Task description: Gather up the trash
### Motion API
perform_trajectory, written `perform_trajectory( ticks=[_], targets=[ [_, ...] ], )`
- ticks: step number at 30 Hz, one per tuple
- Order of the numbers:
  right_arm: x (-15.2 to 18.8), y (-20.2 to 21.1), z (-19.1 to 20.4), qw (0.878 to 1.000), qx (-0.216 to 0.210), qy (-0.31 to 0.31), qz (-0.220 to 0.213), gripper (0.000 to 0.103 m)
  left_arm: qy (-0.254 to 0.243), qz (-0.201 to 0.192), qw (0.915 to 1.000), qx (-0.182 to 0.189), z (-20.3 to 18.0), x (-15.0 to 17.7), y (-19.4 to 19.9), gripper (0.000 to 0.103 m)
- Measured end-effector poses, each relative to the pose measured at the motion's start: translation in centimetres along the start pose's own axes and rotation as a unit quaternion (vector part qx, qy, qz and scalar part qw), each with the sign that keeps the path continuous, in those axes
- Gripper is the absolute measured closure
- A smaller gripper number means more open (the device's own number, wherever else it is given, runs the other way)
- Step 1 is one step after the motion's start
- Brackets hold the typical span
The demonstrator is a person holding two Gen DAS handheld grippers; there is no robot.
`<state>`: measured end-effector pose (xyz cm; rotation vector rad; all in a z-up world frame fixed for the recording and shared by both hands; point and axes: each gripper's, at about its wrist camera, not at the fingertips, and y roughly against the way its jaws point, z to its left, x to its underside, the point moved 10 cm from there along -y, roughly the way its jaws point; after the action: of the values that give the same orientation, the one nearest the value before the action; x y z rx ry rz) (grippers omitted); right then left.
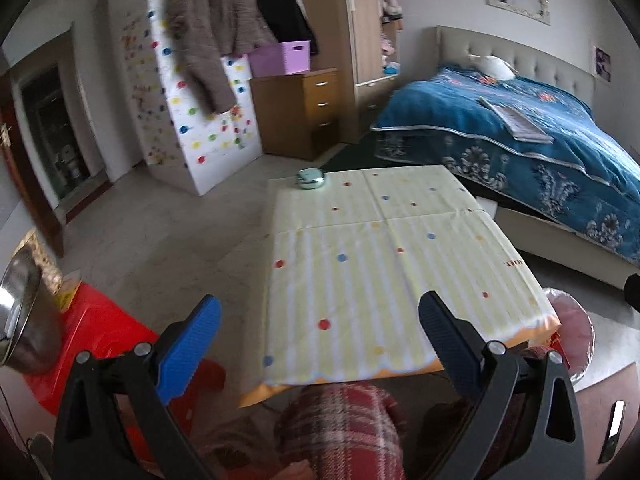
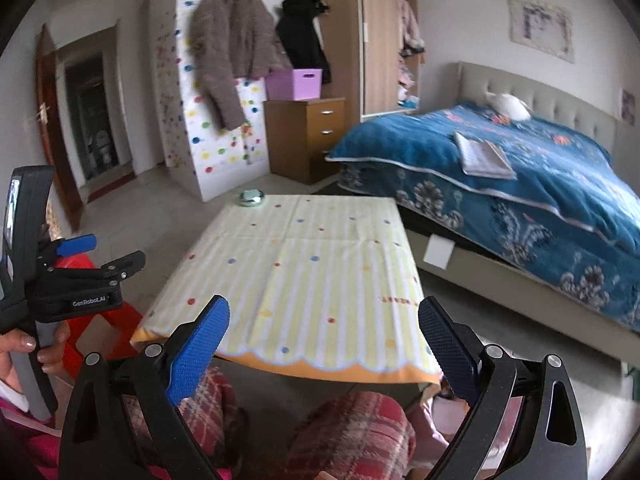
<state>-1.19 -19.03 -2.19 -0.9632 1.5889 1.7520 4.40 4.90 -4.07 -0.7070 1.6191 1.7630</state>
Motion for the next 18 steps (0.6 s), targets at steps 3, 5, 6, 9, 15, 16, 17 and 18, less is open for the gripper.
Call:
perform_trajectory(
  ticks=[3,5,6,9,15,16,17,18],
  targets=[
    [-0.6,0.1,1.6,1.000,-0.003,0.012,-0.003,0.009,0.012,-0.002,0.9999,-0.008,1.3,-0.1,0.2,0.007],
    [-1.1,0.0,2.4,1.000,-0.004,0.016,-0.006,0.009,0.017,-0.004,0.9998,-0.011,1.9,-0.3,0.2,0.007],
    [-1.1,0.1,2.4,1.000,-0.005,0.017,-0.007,0.009,0.018,-0.004,0.9998,-0.011,1.8,-0.4,0.2,0.007],
    [-1.4,0.2,2.5,1.000,-0.007,0.020,-0.008,0.009,0.020,-0.007,0.9997,-0.009,2.0,-0.5,0.4,0.007],
    [-1.6,0.3,2.4,1.000,-0.007,0.019,-0.004,0.009,0.017,-0.005,0.9998,-0.003,1.6,-0.6,0.3,0.007],
    [-1.6,0.3,2.4,1.000,-0.006,0.018,-0.003,0.009,0.017,-0.004,0.9998,-0.003,1.6,-0.6,0.3,0.007],
    [-1.6,0.4,2.2,1.000,-0.006,0.018,-0.003,0.009,0.016,-0.004,0.9999,-0.003,1.5,-0.6,0.2,0.007],
    [-1.6,0.4,2.2,1.000,-0.006,0.017,-0.002,0.009,0.017,-0.004,0.9999,-0.003,1.5,-0.6,0.2,0.007]
  ],
)
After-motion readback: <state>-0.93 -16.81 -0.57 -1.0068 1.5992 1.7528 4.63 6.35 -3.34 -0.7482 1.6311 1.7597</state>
